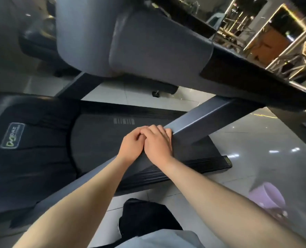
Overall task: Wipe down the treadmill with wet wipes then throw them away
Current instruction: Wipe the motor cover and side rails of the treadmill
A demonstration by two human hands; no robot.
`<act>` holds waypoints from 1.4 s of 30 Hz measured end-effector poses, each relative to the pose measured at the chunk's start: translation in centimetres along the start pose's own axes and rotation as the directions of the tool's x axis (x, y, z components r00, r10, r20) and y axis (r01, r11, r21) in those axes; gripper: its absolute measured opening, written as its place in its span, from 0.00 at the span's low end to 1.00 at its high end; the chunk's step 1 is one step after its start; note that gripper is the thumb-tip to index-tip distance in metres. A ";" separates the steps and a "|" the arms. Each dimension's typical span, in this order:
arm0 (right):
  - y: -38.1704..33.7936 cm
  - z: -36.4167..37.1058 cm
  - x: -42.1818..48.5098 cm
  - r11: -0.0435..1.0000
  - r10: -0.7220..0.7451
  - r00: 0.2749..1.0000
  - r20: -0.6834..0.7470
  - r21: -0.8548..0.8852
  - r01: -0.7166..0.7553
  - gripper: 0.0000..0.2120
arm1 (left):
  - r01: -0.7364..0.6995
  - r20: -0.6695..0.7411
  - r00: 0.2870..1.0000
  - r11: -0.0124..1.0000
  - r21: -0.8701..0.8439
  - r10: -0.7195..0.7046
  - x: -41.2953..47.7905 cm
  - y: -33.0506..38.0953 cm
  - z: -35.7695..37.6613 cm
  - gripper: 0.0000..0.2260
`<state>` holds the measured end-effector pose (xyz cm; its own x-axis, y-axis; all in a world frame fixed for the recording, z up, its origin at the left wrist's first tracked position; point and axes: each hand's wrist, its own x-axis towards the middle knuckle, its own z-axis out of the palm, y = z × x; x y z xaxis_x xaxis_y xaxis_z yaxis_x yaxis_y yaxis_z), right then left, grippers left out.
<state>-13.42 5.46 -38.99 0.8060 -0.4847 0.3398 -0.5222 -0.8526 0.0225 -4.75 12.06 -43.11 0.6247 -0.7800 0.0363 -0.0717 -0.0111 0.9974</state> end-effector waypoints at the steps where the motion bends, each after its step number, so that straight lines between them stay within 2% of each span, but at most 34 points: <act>1: 1.2 -1.0 -0.4 1.000 0.022 0.997 -0.074 -0.021 -0.023 0.18 | -0.018 0.043 0.999 1.000 0.001 0.018 0.2 0.9 0.9 0.15; 3: 3.6 -2.9 -1.4 0.996 0.080 0.970 -0.229 -0.023 -0.087 0.16 | -0.038 0.124 0.992 0.999 0.011 0.036 0.1 2.6 2.9 0.17; 5: 6.0 -4.3 -2.6 0.988 0.151 0.921 -0.360 0.035 -0.148 0.09 | -0.100 0.143 0.986 0.993 0.067 0.090 0.2 4.2 5.0 0.18; 8: 8.2 -5.9 -3.7 0.921 0.378 0.808 -0.452 0.269 -0.281 0.09 | -0.247 0.120 0.967 0.939 0.240 0.224 1.3 7.0 7.6 0.13; 11: 9.1 -6.1 -2.6 0.709 0.686 0.608 -0.400 0.555 -0.436 0.12 | -0.344 0.158 0.938 0.878 0.332 0.307 3.2 10.5 9.8 0.16; 13: 9.1 -6.3 -1.5 0.582 0.795 0.496 -0.350 0.669 -0.461 0.12 | -0.400 0.152 0.916 0.835 0.378 0.371 4.2 12.8 11.2 0.15; 14: 8.9 -6.6 -0.9 0.478 0.855 0.431 -0.288 0.760 -0.441 0.10 | -0.406 0.145 0.913 0.824 0.394 0.380 4.4 13.9 11.8 0.15; 15: 8.8 -7.1 -0.4 0.414 0.893 0.380 -0.243 0.776 -0.475 0.09 | -0.394 0.132 0.918 0.825 0.405 0.374 4.6 14.7 12.4 0.14; 16: 8.9 -7.3 0.0 0.365 0.907 0.374 -0.195 0.807 -0.465 0.08 | -0.383 0.119 0.922 0.824 0.417 0.369 4.6 15.1 12.9 0.14; 18: 8.6 -7.5 -0.2 0.323 0.897 0.416 -0.148 0.862 -0.390 0.06 | -0.379 0.124 0.923 0.812 0.444 0.364 4.3 14.7 13.2 0.16; 19: 8.5 -7.5 -0.2 0.324 0.897 0.419 -0.143 0.858 -0.400 0.06 | -0.366 0.147 0.930 0.809 0.460 0.337 4.0 14.3 13.0 0.19; 21: 8.2 -6.9 -0.5 0.315 0.916 0.385 -0.108 0.788 -0.529 0.10 | -0.320 0.195 0.947 0.802 0.504 0.255 3.6 12.9 12.0 0.24; 23: 7.9 -6.0 -1.0 0.362 0.882 0.464 -0.081 0.747 -0.558 0.09 | -0.307 0.242 0.948 0.788 0.533 0.206 3.3 11.2 10.6 0.29; 25: 7.7 -5.1 -1.2 0.356 0.866 0.495 -0.075 0.787 -0.503 0.04 | -0.303 0.287 0.942 0.803 0.513 0.173 3.3 10.3 9.4 0.30; 27: 8.3 -5.1 -1.2 0.256 0.882 0.470 -0.015 0.855 -0.452 0.05 | -0.319 0.318 0.932 0.808 0.496 0.173 3.4 10.7 9.1 0.30; 29: 9.1 -5.5 -1.3 0.141 0.887 0.451 0.095 0.876 -0.461 0.07 | -0.364 0.354 0.913 0.795 0.486 0.201 3.4 11.9 9.6 0.30; 32: 9.9 -6.2 -1.2 0.095 0.907 0.402 0.123 0.871 -0.483 0.13 | -0.489 0.402 0.858 0.746 0.452 0.318 3.4 14.7 11.1 0.27; 33: 9.7 -6.9 -1.4 0.066 0.903 0.405 0.145 0.884 -0.463 0.13 | -0.513 0.404 0.846 0.733 0.446 0.347 3.5 15.5 11.6 0.26; 35: 9.1 -8.2 -1.2 0.074 0.901 0.417 0.120 0.905 -0.419 0.10 | -0.535 0.407 0.835 0.721 0.440 0.371 3.6 16.2 11.9 0.26; 36: 8.9 -8.6 -0.9 0.082 0.918 0.387 0.082 0.918 -0.389 0.11 | -0.542 0.424 0.828 0.717 0.439 0.366 3.7 16.1 11.8 0.27; 37: 8.5 -8.9 -0.7 0.041 0.926 0.365 0.097 0.935 -0.352 0.12 | -0.546 0.454 0.820 0.712 0.442 0.347 3.6 15.5 11.4 0.27; 40: 7.4 -8.7 -0.3 0.010 0.920 0.376 0.106 0.955 -0.295 0.17 | -0.531 0.530 0.809 0.701 0.477 0.252 3.1 12.9 9.6 0.26; 42: 6.5 -7.7 -0.4 -0.008 0.912 0.386 0.137 0.948 -0.318 0.20 | -0.509 0.552 0.811 0.702 0.498 0.197 2.5 11.0 7.9 0.25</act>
<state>-19.25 1.59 -31.72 -0.1274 -0.9916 0.0228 0.0119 -0.0245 -0.9996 -10.06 5.03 -32.49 0.0635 -0.9796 0.1909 -0.7560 0.0777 0.6499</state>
